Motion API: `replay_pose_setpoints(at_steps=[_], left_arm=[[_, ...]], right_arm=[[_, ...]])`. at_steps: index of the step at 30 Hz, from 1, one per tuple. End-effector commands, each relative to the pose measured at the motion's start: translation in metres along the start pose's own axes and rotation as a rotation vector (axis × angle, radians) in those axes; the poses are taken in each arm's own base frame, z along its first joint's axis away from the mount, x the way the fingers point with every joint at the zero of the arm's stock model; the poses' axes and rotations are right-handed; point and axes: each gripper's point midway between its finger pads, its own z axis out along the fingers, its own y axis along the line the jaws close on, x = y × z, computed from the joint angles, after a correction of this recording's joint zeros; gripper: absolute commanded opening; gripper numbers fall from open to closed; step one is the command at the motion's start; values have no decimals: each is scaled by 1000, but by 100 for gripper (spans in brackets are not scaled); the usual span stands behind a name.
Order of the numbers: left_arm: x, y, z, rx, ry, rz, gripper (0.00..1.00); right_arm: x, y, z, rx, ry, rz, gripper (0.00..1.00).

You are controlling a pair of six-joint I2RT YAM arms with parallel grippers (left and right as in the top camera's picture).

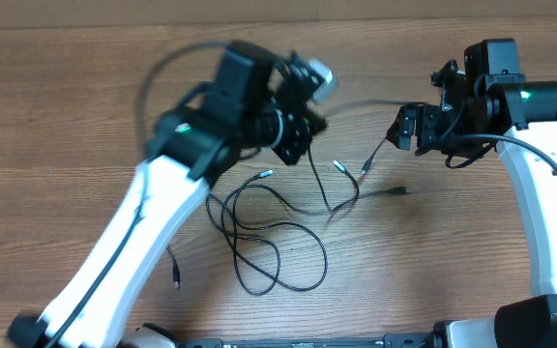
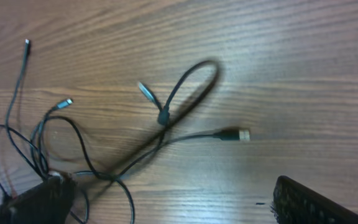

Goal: Untangle cables

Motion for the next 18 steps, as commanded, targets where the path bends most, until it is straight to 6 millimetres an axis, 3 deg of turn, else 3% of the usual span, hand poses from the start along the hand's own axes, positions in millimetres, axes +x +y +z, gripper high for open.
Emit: replay_pose_setpoints(at_steps=[1,5,9,13,18], left_arm=[[-52,13,-64,-221,-178,17,4],[-71,20,-94,-332,-252,23,4],[-76,20,-102,-351,-279,25,4],[-75,23,-102,-365,-275,22,4],[-73,23,-102,-364,-266,20,4]], right_arm=[[8,-5,3,28,32,-5,100],[21,-6,2,32,86,-43,100],[29,1,1,-14,120,-90,100],[32,31,-2,-203,114,-235,100],[34,83,-21,-537,22,-511,100]])
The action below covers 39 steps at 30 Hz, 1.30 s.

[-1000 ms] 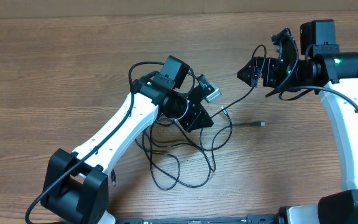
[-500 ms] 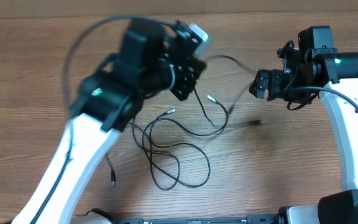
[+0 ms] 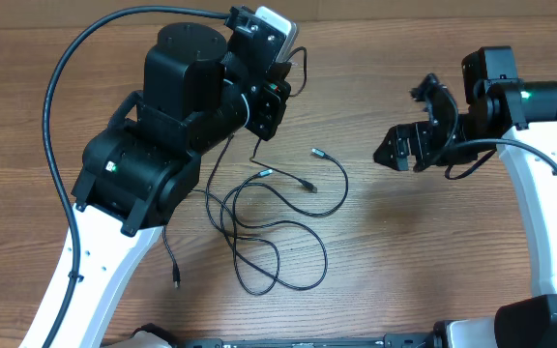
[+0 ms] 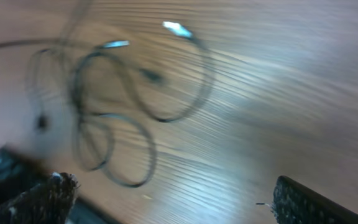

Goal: Untangle cables

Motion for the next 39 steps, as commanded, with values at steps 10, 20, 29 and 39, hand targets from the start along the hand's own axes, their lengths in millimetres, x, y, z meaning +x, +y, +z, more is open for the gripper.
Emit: replay_pose_setpoints(at_steps=[10,20,29,39], left_arm=[[16,-6,-4,39,71,-17,4],[31,-21,-5,120,137,-59,4],[22,-25,-4,135,112,-258,4],[20,0,-2,-18,87,-458,4]], right_arm=[[-40,104,-24,-507,-378,-737,100],[-71,128,-23,-512,-458,-759,100],[-71,174,-14,-582,-452,-810,100],[-55,211,-6,-661,-414,-871,100]])
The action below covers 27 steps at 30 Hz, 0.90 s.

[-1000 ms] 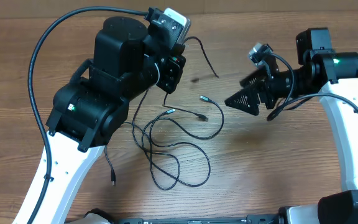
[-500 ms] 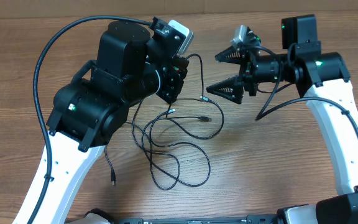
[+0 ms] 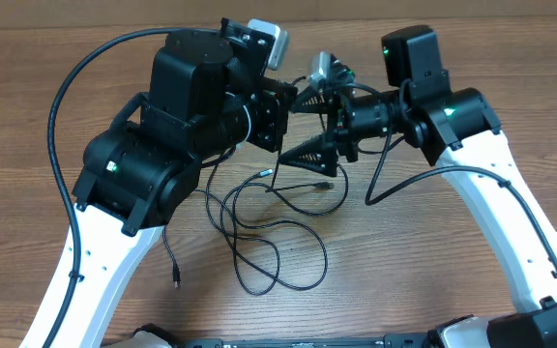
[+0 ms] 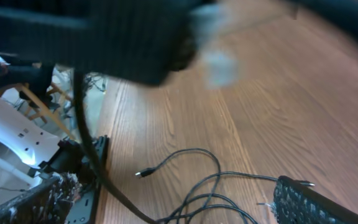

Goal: Untangle cables

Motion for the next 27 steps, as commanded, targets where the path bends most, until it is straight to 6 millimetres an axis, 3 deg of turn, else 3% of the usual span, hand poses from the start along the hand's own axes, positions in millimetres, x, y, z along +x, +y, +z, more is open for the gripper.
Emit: replay_pose_setpoints(at_steps=[1,10,13,16,20,25,27], left_arm=[[-13,17,-3,-97,-63,-194,4],[-19,17,-4,-80,-110,-568,4],[-19,16,-3,-70,-109,-649,4],[-18,16,-3,-69,-109,-721,4],[-17,17,-1,-68,-109,-799,4],[-17,21,-1,-86,-119,-838,4],[-18,23,-2,-94,-127,-858,4]], right_arm=[[-1,8,7,-40,-4,12,100],[-3,14,13,-57,-4,-9,100],[-4,14,14,-58,-6,-15,88],[-4,14,14,-58,-6,-15,63],[-3,14,14,-58,-5,-12,38],[-1,15,14,-60,3,2,22],[-1,14,14,-56,6,4,6]])
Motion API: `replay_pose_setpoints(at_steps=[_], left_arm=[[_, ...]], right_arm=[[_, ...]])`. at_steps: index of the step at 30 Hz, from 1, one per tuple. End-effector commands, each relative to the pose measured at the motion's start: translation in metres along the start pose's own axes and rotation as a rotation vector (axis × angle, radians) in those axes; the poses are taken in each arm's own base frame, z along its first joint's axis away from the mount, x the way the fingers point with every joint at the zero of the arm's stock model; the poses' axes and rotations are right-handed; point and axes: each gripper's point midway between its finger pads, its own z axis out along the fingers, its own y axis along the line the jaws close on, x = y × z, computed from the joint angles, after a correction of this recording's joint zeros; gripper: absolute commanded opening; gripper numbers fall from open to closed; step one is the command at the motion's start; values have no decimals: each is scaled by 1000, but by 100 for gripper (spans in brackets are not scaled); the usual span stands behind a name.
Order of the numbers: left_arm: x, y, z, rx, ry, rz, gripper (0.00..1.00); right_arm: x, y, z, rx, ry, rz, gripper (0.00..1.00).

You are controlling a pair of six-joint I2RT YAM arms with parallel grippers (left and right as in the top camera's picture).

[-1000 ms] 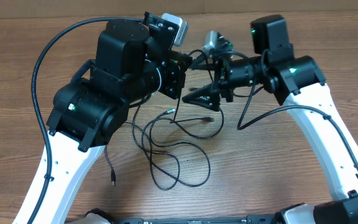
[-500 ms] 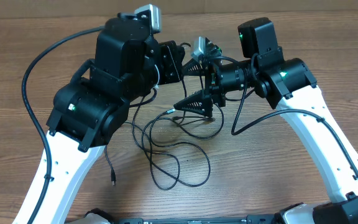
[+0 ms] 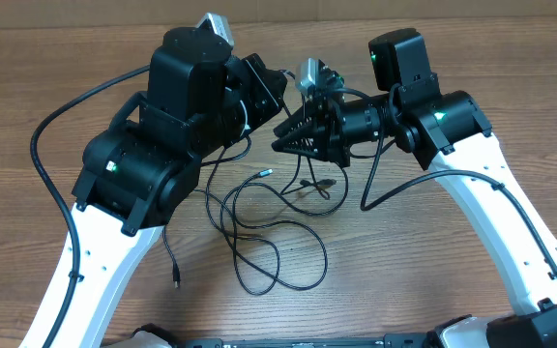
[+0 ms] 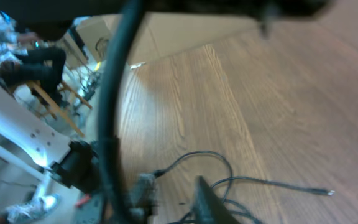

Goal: Untangle cables

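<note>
Several thin black cables (image 3: 269, 227) lie looped over one another on the wooden table, and they also show low in the right wrist view as black cables (image 4: 219, 158). My left gripper (image 3: 267, 92) is raised above the table's far middle, and a black strand rises from the heap to it, so it looks shut on that cable. My right gripper (image 3: 283, 145) points left just beside it, above the heap. In the wrist view the right gripper (image 4: 173, 186) has its jaws drawn close, with a narrow gap of bare wood between the blurred fingers.
The left arm's thick black hose (image 3: 51, 126) arcs over the table's left side. A loose plug end (image 3: 175, 280) lies near the front left. The two arms nearly touch at the far middle. The right wrist view shows room clutter (image 4: 36, 68) beyond the table edge.
The right gripper's jaws, wide apart before, now stand close together. It has shifted slightly left towards the left gripper. The left wrist has turned a little and its hose sags lower.
First both grippers were at the cables, the right open at the right side. Then the left gripper stood raised with a strand hanging from it, the right still off to the right. The right arm then reached across to the left gripper, and its jaws have now narrowed.
</note>
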Motion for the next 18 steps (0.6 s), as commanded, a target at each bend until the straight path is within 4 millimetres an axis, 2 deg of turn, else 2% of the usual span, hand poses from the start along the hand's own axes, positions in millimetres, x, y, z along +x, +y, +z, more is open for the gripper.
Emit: replay_pose_setpoints(at_steps=[1,7,8,11,13,14,15,18], left_arm=[[-9,1,1,-12,-38,-74,4],[-11,6,0,-37,-54,-78,4],[-10,8,0,-45,-50,-78,8],[-9,10,0,-53,-47,-43,35],[-9,10,0,-54,-44,30,65],[-9,10,0,-56,-41,92,86],[-8,11,0,-61,-37,122,93],[-5,17,0,-84,-22,162,96]], right_arm=[[2,2,3,-13,2,9,4],[6,-9,2,47,29,57,4],[8,-13,2,71,39,68,4],[13,-23,1,134,61,117,4],[19,-36,-3,212,86,166,4],[27,-53,-9,321,114,228,4],[33,-66,-16,405,131,275,4],[47,-96,-40,618,152,402,4]])
